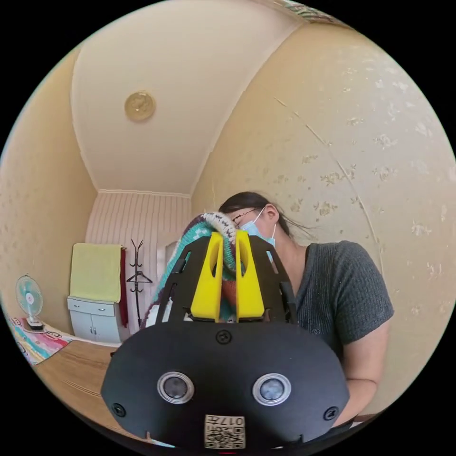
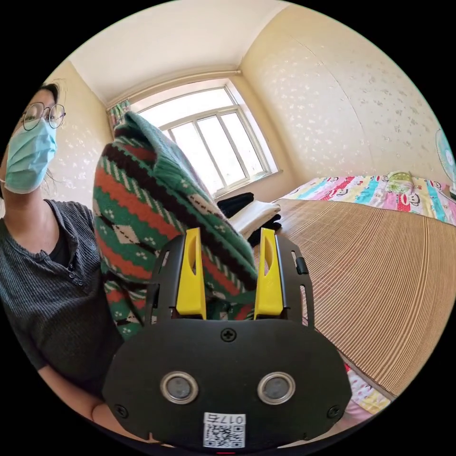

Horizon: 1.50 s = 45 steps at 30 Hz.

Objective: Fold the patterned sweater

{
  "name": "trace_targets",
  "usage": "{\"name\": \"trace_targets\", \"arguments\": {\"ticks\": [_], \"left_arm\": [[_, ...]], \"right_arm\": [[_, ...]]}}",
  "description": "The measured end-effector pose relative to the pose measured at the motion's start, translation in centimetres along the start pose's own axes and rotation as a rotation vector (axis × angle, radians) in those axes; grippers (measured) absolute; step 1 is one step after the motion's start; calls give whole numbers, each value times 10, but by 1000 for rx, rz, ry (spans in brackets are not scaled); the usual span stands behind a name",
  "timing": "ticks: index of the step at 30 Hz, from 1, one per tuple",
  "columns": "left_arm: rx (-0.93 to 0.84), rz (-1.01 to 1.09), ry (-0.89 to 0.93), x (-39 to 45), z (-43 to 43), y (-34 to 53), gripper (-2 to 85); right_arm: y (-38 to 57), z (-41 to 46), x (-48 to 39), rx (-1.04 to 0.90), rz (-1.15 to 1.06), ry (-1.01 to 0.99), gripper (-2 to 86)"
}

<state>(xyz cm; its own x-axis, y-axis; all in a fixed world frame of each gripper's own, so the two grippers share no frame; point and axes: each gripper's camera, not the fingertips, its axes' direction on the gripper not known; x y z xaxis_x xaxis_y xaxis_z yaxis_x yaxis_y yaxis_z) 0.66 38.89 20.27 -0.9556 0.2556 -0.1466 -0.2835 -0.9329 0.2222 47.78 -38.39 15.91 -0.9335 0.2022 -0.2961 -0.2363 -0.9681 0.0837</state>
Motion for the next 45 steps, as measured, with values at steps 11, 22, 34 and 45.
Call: {"name": "trace_targets", "arguments": {"ticks": [11, 22, 34, 45], "left_arm": [[230, -66, 253, 25, -5, -24, 45], [240, -59, 270, 49, 15, -36, 47], [126, -213, 8, 47, -11, -46, 49], [-694, -210, -1015, 83, 55, -47, 38]], "right_arm": [[54, -4, 1, 261, 161, -380, 173], [35, 38, -119, -12, -12, -167, 138], [-45, -70, -254, 269, 160, 797, 53], [-60, -98, -516, 1001, -140, 1151, 56]]}}
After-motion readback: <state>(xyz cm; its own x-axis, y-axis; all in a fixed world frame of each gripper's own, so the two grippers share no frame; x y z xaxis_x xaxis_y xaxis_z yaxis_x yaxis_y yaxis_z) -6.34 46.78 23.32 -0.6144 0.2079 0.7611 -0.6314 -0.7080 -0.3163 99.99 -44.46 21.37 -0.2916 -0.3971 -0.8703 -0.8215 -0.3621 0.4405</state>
